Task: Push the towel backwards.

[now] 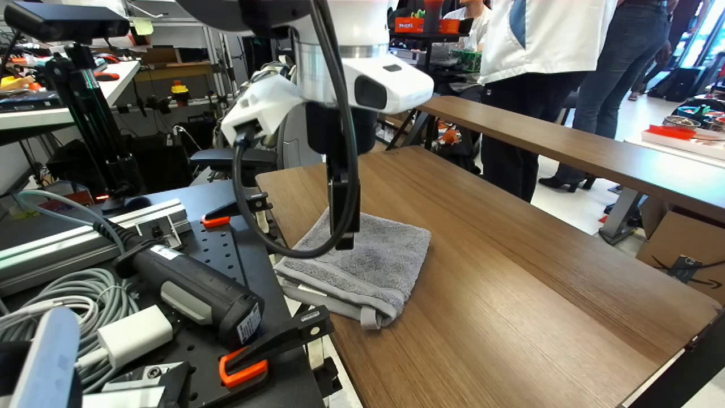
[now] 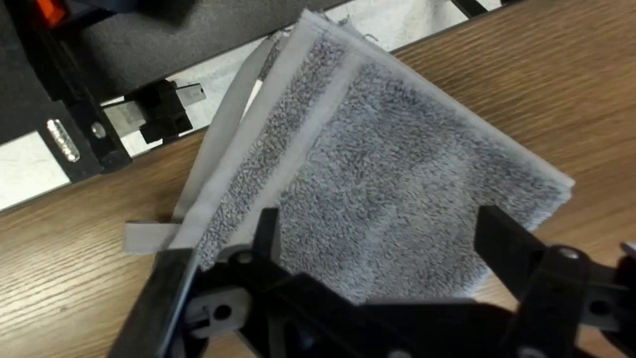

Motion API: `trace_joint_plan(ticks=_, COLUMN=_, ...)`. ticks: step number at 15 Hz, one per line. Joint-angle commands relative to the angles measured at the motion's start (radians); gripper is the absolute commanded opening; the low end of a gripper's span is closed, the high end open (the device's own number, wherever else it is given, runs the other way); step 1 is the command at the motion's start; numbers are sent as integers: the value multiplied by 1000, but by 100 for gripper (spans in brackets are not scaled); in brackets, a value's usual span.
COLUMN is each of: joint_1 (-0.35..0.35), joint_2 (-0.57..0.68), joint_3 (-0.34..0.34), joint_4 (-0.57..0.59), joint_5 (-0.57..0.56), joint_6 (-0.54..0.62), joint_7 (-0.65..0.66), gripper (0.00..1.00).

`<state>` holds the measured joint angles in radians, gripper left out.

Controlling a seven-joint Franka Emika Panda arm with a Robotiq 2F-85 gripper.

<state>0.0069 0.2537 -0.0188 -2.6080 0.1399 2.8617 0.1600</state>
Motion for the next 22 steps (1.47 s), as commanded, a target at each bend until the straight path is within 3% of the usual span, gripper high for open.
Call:
trace_joint_plan(ticks=1, joint_1=17, joint_2=110, joint_3=-29, joint_4=34, joint_5=-26, joint_6=81, joint_7=32, gripper=100)
trace_joint_plan(ticks=9, joint_1=12, joint_2=243, joint_3=-42, joint_4=137, joint_5=1, joint_6=133, joint_7=34, gripper=100)
trace_joint_plan(ticks=14, joint_1=-3, joint_2=308, joint_3=-58, joint_4=277, joint_5=23, joint_6=99, joint_7=82, gripper=100)
trace_joint_plan(ticks=22, joint_1=-11, joint_2=453, joint_3=-172, joint_4=550, joint_5=60, joint_6=6, joint_7=224, gripper=100)
